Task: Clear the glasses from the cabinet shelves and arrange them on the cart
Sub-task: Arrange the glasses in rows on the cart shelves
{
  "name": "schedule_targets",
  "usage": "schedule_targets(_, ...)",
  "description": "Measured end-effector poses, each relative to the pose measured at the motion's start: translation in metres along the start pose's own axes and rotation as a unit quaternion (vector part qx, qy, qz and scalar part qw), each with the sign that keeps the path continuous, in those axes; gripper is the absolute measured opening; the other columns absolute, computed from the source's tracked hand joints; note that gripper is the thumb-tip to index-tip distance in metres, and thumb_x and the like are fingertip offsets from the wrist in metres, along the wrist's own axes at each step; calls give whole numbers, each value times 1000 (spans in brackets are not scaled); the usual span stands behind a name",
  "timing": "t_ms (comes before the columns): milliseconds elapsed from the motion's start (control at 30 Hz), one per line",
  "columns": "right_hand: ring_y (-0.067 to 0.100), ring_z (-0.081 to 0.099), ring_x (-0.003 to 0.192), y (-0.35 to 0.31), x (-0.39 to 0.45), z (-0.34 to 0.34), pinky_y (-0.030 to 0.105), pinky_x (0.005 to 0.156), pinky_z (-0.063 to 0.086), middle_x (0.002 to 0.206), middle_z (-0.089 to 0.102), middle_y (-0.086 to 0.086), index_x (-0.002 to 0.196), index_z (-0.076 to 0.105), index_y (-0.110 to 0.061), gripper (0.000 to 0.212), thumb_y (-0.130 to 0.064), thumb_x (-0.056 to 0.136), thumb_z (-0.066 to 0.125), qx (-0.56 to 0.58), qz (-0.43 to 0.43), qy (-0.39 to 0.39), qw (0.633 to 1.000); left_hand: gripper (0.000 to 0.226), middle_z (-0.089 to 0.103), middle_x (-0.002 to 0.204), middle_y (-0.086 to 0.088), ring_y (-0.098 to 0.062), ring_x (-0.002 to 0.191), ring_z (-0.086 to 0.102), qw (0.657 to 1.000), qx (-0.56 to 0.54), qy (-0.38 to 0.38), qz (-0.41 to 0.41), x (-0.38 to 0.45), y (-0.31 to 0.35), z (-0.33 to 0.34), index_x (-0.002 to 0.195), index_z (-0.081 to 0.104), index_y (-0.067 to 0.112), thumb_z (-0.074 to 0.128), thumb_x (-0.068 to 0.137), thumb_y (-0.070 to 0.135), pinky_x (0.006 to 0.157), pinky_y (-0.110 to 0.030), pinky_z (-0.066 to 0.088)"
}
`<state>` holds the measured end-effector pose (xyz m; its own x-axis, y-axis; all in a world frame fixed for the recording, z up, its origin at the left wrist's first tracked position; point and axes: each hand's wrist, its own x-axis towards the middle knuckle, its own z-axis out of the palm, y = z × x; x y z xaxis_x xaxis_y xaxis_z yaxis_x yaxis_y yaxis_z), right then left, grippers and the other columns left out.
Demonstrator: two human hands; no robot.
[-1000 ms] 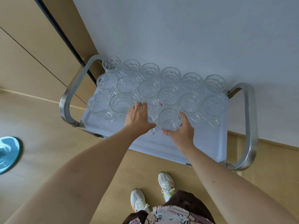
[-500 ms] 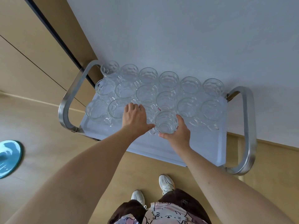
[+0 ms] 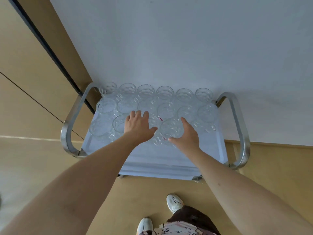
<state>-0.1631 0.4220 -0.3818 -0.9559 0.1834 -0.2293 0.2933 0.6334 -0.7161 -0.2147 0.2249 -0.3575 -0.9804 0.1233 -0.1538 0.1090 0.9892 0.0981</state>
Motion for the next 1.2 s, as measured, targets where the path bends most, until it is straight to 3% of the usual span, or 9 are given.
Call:
schedule_targets(133,26,29,148,-19,-19,-22,39,117,30,160,32,1,157,29,-24,98,-37,77,84,-37,-22,24,999,75,34,157,-10,-32,146,24,998,-23,32,52,-4,9,-27,152,35,22,53,92,64,117,-45,25)
schedule_targets(267,31,16,151,-19,-44,-45,46,121,25,165,19,7,159,20,-29,102,-42,79,82,-97,11,15,995,74,32,159,-12,-34,147,22,990,-33,48,130,-6,37,-46,153,34,23,52,93,62,118,-47,24)
schedule_targets(400,31,10,152,-2,-75,-80,47,119,23,167,11,3,159,15,-33,102,-47,81,78,-124,37,61,990,75,28,160,-13,-35,148,20,975,-7,49,217,-12,84,-55,154,29,23,49,94,64,117,-49,23)
schedule_targets(633,32,11,151,49,-137,-172,45,119,24,167,11,4,159,15,-34,106,-45,77,80,-90,126,165,974,79,29,159,-14,-36,147,21,927,-4,61,369,-48,213,-77,154,29,22,51,92,66,117,-50,23)
schedule_targets(933,33,17,150,139,-244,-290,46,120,25,165,21,7,159,20,-26,103,-47,78,79,-67,210,299,928,74,23,163,-12,-34,150,15,853,-2,60,518,-123,403,-86,155,25,24,51,94,56,119,-49,21)
schedule_targets(1200,35,23,147,242,-335,-383,43,117,30,165,19,9,160,19,-26,99,-48,82,76,-69,316,357,876,75,26,160,-12,-32,149,18,781,-15,41,623,-208,570,-73,155,27,22,54,93,52,118,-47,23)
